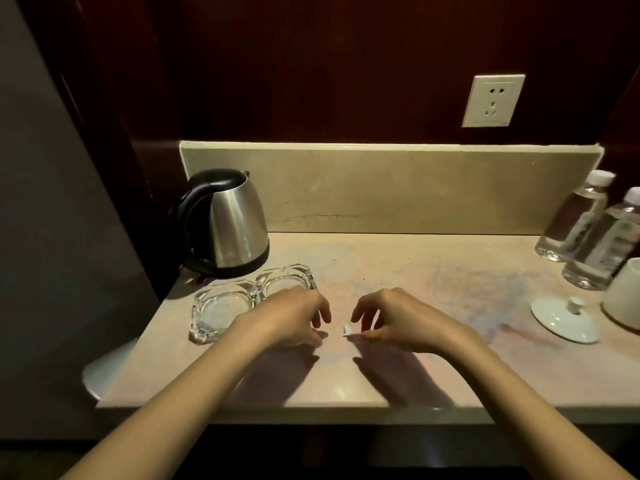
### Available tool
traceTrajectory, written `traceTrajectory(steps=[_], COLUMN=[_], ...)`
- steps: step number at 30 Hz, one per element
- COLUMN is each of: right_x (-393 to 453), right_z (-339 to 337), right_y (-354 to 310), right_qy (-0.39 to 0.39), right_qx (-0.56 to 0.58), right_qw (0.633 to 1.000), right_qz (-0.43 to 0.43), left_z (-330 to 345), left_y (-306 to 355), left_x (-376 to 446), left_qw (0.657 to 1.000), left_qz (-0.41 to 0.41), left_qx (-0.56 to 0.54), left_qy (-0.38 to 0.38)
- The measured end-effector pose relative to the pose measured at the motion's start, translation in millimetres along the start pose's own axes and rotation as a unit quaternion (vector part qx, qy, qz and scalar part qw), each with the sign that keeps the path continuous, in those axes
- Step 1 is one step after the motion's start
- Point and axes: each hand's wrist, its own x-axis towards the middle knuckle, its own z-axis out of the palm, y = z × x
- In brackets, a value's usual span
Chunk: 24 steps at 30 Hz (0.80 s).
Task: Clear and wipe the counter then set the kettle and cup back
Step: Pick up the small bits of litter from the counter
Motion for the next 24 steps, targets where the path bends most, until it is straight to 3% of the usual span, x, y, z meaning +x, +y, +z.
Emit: traceTrajectory(steps=[5,11,17,24], right_x=[34.3,50.8,59.0,76.2], right_z=[8.9,18.6,15.4,17.3], right_y=[15.2,19.7,20.4,15.1], right_qy=[-0.003,0.003,0.015,0.059], right_qx=[-0.021,-0.022,0.011,0.047], right_qw=[1.000,0.998,0.998,0.997], right_qz=[-0.022,-0.054,-0.052,-0.035], left_z=[3.5,0.4,6.3,-15.1], left_y=[-18.5,-43.1,-46.1,-51.0], left_x=[6.4,9.8,16.5,16.0], left_qw=[0.998,0.981,0.978,0.975], left_qz=[-0.059,-0.110,-0.079,-0.061], left_qx=[-0.008,0.064,0.126,0.101], left_qy=[0.036,0.143,0.145,0.186])
